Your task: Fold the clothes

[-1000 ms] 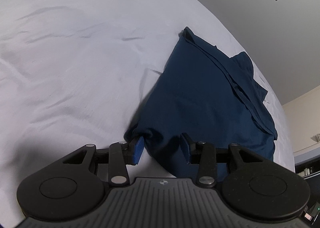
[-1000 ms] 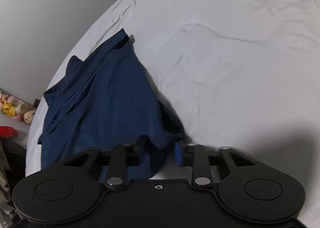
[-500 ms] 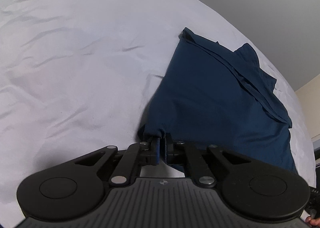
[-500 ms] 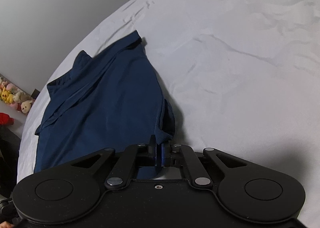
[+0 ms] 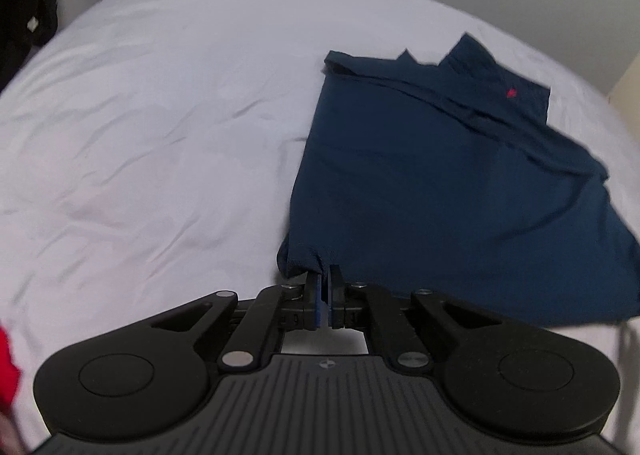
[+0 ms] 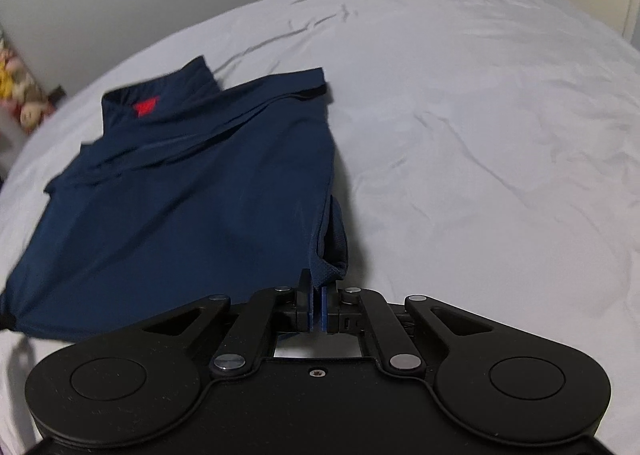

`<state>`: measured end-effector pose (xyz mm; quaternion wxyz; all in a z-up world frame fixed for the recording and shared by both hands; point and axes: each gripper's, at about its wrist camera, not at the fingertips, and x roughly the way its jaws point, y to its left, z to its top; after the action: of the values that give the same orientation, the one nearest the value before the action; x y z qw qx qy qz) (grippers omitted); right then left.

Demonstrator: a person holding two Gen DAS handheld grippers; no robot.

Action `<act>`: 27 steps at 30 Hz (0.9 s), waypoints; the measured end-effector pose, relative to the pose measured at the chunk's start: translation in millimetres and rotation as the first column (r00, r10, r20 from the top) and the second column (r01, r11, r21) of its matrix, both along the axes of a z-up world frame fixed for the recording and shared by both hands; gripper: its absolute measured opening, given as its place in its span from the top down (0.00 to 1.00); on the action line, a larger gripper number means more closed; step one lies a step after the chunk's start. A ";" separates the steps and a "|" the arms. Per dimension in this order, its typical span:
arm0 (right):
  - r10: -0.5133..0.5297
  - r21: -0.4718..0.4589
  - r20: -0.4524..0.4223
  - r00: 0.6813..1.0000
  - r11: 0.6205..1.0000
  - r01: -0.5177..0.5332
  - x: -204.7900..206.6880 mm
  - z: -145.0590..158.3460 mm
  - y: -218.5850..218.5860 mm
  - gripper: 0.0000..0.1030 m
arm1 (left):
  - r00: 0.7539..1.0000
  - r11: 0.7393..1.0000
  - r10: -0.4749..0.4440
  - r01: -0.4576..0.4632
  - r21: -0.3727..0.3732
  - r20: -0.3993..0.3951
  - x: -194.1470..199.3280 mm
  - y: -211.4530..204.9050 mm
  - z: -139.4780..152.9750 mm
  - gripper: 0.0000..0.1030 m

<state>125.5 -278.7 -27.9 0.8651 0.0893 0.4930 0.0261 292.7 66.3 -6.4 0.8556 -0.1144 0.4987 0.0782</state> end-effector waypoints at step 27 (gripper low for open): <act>0.191 -0.158 -0.169 0.967 0.963 -0.218 -101.1 43.5 5.6 0.99 | 0.936 0.923 -0.300 0.334 0.193 -0.185 -138.1 -58.6 33.3 0.99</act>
<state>24.4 -273.2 15.6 0.8219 -0.0367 0.5646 0.0652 154.6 7.8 26.9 0.8237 0.0703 0.5626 0.0019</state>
